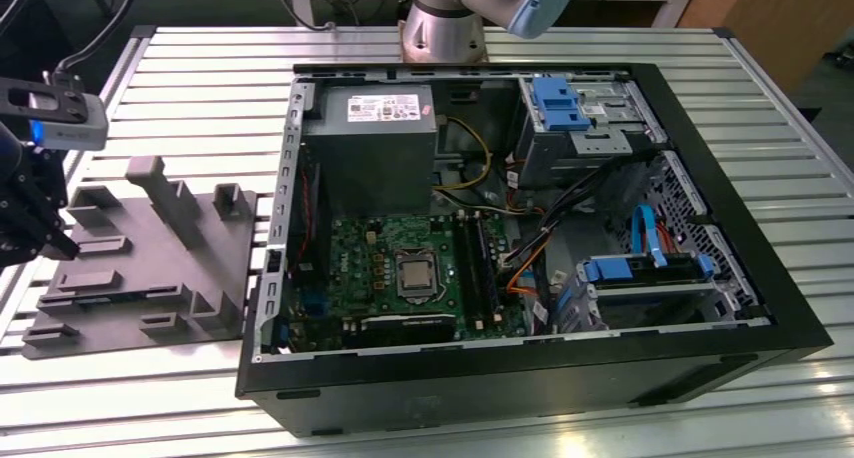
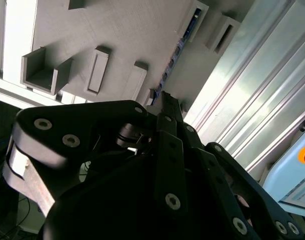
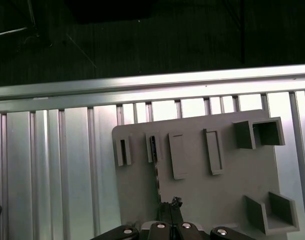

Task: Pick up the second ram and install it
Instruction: 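Pick up the second ram and move it above second insertion slot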

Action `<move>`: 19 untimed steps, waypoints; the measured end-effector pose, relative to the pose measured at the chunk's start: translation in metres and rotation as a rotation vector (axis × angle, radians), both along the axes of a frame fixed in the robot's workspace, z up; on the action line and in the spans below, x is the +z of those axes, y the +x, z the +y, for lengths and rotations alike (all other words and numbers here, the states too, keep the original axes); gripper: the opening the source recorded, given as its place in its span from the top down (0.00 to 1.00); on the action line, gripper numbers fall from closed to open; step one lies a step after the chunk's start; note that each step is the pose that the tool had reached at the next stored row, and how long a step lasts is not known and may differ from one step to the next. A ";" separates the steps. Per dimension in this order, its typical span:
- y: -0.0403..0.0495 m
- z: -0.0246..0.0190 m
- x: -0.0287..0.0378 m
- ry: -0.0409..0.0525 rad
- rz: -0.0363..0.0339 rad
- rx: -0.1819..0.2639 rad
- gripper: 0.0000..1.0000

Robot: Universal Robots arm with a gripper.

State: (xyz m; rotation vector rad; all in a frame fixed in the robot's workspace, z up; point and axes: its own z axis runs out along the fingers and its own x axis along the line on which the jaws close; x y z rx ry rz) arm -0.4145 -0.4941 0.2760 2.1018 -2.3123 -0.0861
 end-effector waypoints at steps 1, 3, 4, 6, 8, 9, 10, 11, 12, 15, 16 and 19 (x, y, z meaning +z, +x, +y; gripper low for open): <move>0.0000 0.0000 -0.0003 0.0000 0.0000 0.000 0.89; 0.0000 0.0000 -0.0008 0.0000 0.0000 0.000 0.89; 0.0000 0.0000 -0.0011 0.0000 0.0001 0.000 0.89; 0.0000 0.0000 -0.0017 0.0000 0.0001 0.000 0.89; 0.0000 0.0000 -0.0023 0.0001 0.0000 0.000 0.89; 0.0000 0.0000 -0.0025 0.0000 0.0000 0.000 0.89; 0.0000 0.0000 -0.0028 0.0000 0.0001 0.000 0.89; 0.0000 0.0000 -0.0030 0.0000 0.0001 0.000 0.89; 0.0000 0.0000 -0.0033 0.0000 0.0001 0.000 0.89; 0.0000 0.0000 -0.0039 0.0000 0.0001 0.000 0.89; 0.0000 0.0000 -0.0041 0.0000 0.0001 0.000 0.89; 0.0000 0.0000 -0.0049 0.0000 0.0000 0.000 0.89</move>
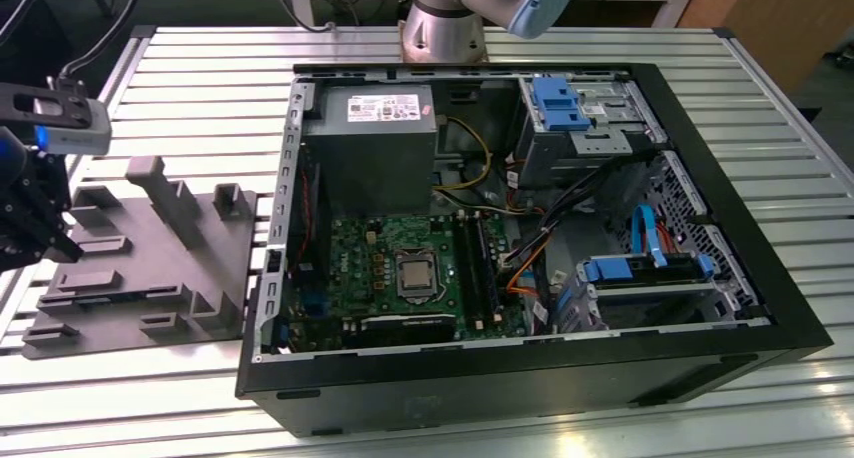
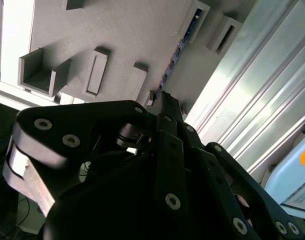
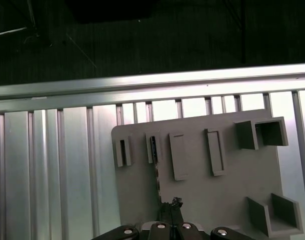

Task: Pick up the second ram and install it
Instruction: 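Pick up the second ram and move it above second insertion slot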

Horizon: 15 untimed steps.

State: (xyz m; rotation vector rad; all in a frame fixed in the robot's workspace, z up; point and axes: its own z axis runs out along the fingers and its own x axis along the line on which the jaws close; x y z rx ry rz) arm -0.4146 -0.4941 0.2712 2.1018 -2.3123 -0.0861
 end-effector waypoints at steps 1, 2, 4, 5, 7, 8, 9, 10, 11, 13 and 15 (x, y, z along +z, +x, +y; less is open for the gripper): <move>0.0000 0.0000 -0.0002 0.0000 0.0000 0.000 0.89; 0.0000 0.0000 -0.0005 0.0000 0.0000 0.000 0.89; 0.0000 0.0000 -0.0009 0.0000 0.0000 0.000 0.89; 0.0000 0.0000 -0.0012 0.0000 0.0001 0.000 0.89; 0.0000 0.0000 -0.0016 0.0000 0.0001 0.000 0.89; 0.0000 0.0000 -0.0019 0.0000 0.0000 0.000 0.89; 0.0000 0.0000 -0.0021 0.0000 0.0000 0.000 0.89; 0.0000 0.0000 -0.0024 0.0001 0.0000 0.000 0.89; 0.0000 0.0000 -0.0026 0.0000 0.0000 0.000 0.89; 0.0000 0.0000 -0.0030 0.0000 0.0000 0.000 0.89; 0.0000 0.0000 -0.0043 0.0000 0.0000 0.000 0.89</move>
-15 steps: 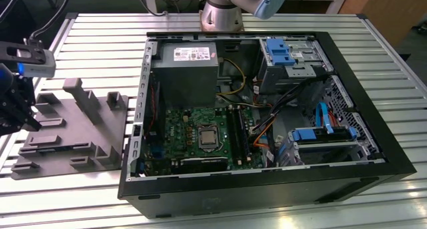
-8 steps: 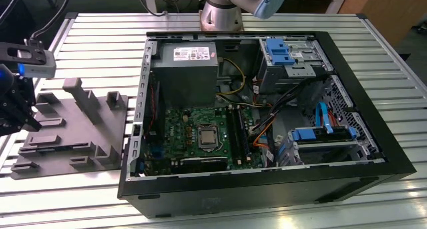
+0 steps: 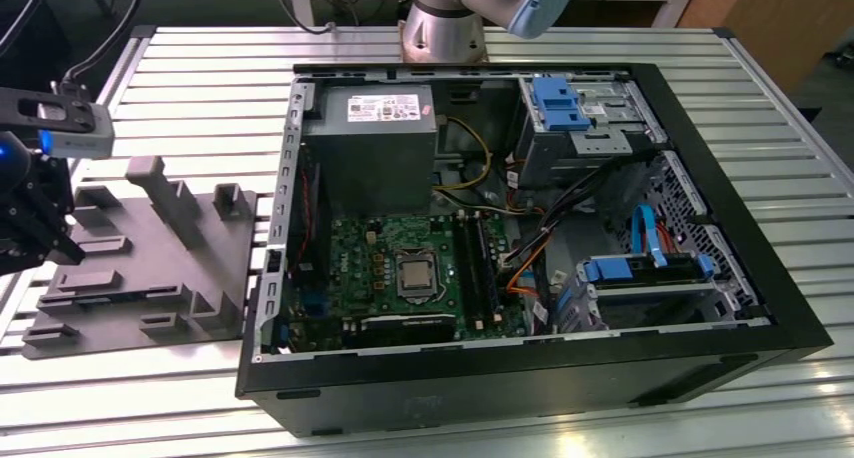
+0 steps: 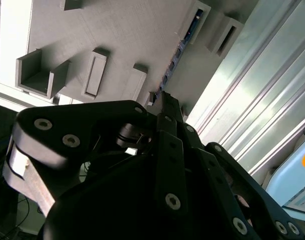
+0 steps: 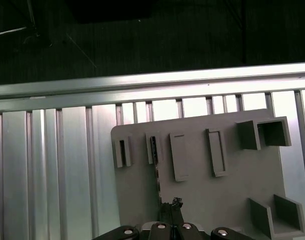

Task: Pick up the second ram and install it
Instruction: 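Pick up the second ram and move it above second insertion slot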

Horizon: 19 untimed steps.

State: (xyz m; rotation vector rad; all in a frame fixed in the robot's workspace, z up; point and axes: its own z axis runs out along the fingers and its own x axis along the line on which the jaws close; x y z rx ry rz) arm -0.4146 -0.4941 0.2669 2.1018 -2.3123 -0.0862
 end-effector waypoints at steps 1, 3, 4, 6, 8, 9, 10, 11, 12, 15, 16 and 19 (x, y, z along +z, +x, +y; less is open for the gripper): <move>0.0000 0.0000 -0.0002 0.0000 0.0000 0.000 0.89; 0.0000 0.0000 -0.0005 0.0000 0.0000 0.000 0.89; 0.0000 0.0000 -0.0007 0.0000 0.0000 0.000 0.89; 0.0000 0.0000 -0.0012 0.0000 0.0000 0.000 0.89; 0.0000 0.0000 -0.0019 0.0001 -0.0001 0.000 0.89; 0.0000 0.0000 -0.0022 0.0000 -0.0001 0.000 0.89; 0.0000 0.0000 -0.0024 0.0000 0.0000 0.000 0.89; 0.0000 0.0000 -0.0027 0.0000 0.0000 0.000 0.89; 0.0000 0.0000 -0.0029 -0.0001 0.0000 0.000 0.89; 0.0000 0.0000 -0.0037 0.0000 0.0000 0.000 0.89; 0.0000 0.0000 -0.0041 0.0001 -0.0001 0.000 0.89; 0.0000 0.0000 -0.0053 0.0000 0.0000 0.000 0.89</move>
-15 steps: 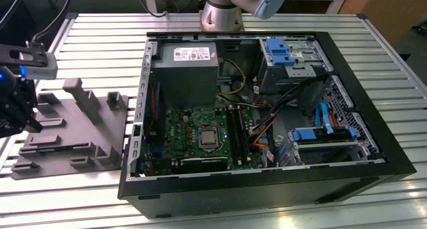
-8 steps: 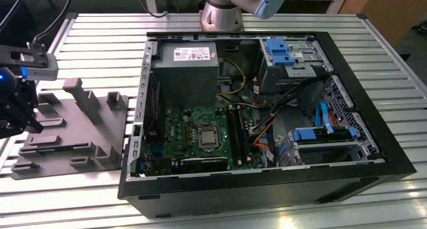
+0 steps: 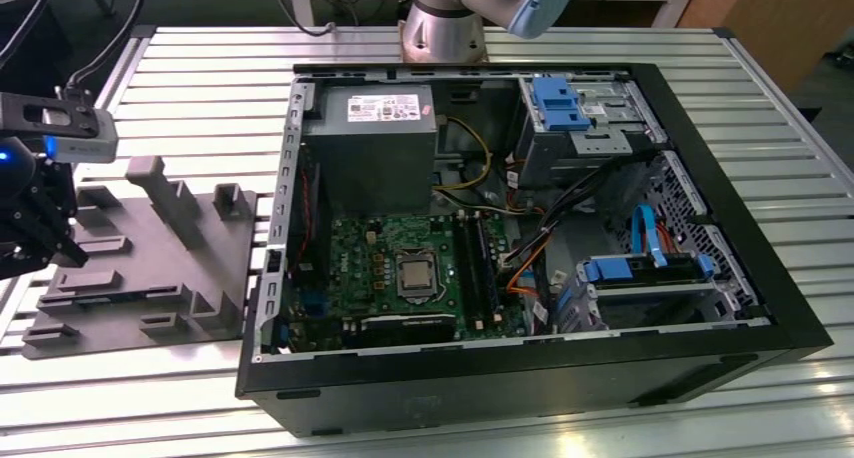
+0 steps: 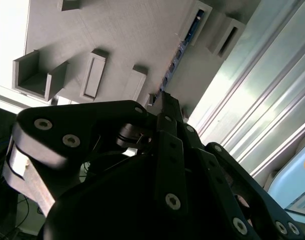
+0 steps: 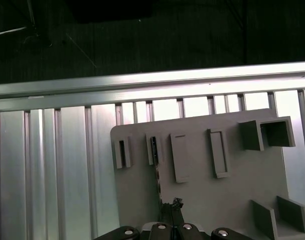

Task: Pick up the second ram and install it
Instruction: 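Pick up the second ram and move it above second insertion slot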

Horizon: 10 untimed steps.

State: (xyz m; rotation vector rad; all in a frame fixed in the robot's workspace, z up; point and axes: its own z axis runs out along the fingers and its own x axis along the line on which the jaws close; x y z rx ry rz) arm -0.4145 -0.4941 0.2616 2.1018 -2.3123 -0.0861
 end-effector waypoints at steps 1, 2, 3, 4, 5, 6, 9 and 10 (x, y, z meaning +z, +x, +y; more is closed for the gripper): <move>0.0000 0.0000 -0.0004 0.0000 0.0000 0.000 0.89; 0.0000 0.0000 -0.0006 -0.0001 0.0001 0.000 0.89; 0.0000 0.0000 -0.0008 -0.0001 0.0002 0.000 0.89; 0.0000 0.0000 -0.0011 -0.0001 0.0001 0.000 0.89; 0.0000 0.0000 -0.0014 0.0000 0.0000 0.000 0.89; 0.0000 0.0000 -0.0016 -0.0001 0.0001 0.000 0.89; 0.0000 0.0000 -0.0022 0.0000 0.0000 0.000 0.89; 0.0000 0.0000 -0.0047 0.0000 0.0000 0.000 0.89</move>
